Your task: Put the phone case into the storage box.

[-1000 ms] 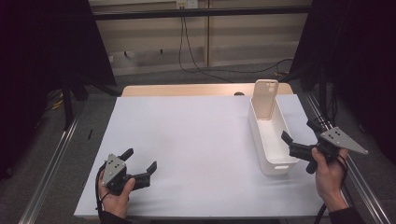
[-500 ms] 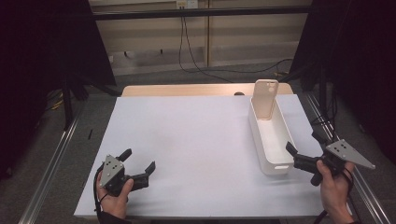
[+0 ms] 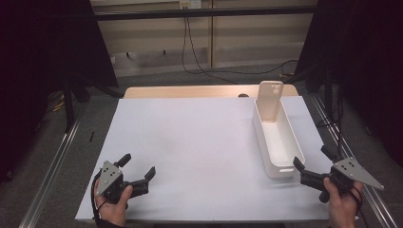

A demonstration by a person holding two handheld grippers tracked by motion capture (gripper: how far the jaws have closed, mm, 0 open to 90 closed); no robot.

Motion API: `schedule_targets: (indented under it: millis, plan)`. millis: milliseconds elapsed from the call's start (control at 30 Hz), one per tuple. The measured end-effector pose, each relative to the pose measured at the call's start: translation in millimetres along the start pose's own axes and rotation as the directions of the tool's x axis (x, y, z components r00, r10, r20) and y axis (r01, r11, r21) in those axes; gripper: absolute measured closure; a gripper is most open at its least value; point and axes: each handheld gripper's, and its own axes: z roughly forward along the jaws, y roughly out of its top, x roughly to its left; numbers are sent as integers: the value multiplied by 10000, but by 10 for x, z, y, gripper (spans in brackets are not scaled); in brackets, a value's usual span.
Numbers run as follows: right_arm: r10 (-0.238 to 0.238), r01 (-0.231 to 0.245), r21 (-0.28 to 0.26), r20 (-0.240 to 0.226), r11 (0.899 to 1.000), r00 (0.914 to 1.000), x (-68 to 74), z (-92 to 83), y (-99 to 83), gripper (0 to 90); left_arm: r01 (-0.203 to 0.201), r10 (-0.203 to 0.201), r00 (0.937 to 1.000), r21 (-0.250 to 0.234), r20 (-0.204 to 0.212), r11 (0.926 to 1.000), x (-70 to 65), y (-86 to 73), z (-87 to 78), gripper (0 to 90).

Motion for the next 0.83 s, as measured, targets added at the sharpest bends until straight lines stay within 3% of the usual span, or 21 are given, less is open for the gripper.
schedule_targets:
  millis: [300,533,833]
  plan:
    - [294,-297,133,266,9995,9992,-35,-168,-130,0,105,-104,9999,111,-99,9999,-34,-30,-78,35]
    - [331,-332,481,40,9983,9994,38,-263,-233,0,55,-51,9999,263,-121,9996,-47,-50,-139,35]
    - [539,-540,453,33,9975,9985,24,-226,-240,0,178,-174,9997,285,-153,9994,-30,-52,-111,36]
